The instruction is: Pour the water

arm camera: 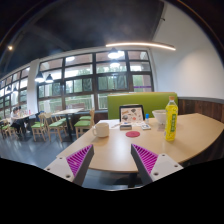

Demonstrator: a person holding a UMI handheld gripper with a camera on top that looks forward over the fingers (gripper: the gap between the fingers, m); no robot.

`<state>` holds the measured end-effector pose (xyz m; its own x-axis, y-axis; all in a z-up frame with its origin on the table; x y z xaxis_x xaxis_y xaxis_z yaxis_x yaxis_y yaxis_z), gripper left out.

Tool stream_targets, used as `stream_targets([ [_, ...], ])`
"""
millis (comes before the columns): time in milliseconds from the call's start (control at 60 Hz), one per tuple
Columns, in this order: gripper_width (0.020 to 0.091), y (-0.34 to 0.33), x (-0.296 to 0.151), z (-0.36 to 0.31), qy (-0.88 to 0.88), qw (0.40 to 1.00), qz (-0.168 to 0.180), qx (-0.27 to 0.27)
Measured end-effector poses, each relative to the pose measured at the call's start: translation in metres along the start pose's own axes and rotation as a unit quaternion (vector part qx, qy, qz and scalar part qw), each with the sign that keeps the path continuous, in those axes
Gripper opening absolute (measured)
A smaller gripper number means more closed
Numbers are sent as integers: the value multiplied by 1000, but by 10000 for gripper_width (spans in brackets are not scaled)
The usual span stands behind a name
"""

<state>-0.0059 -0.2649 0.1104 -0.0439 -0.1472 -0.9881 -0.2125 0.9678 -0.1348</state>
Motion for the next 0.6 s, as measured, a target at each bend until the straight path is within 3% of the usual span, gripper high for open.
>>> stream_targets([
  [167,811,7,5,39,2,999,-2,34],
  [367,813,34,-23,140,-20,992,14,126],
  [600,823,136,-46,251,-37,981,25,188],
])
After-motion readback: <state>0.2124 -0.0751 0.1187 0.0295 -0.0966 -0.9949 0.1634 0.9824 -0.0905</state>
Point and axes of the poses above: the point between the fingertips, and its own axes, seen from behind it with the camera up: z to the right, x down, y forward, the way the camera looks, the point moved 8 cm from there along -y, backward, against the way the camera looks, and after that the axes turned 1 degree about -x, right-handed, at the moved point
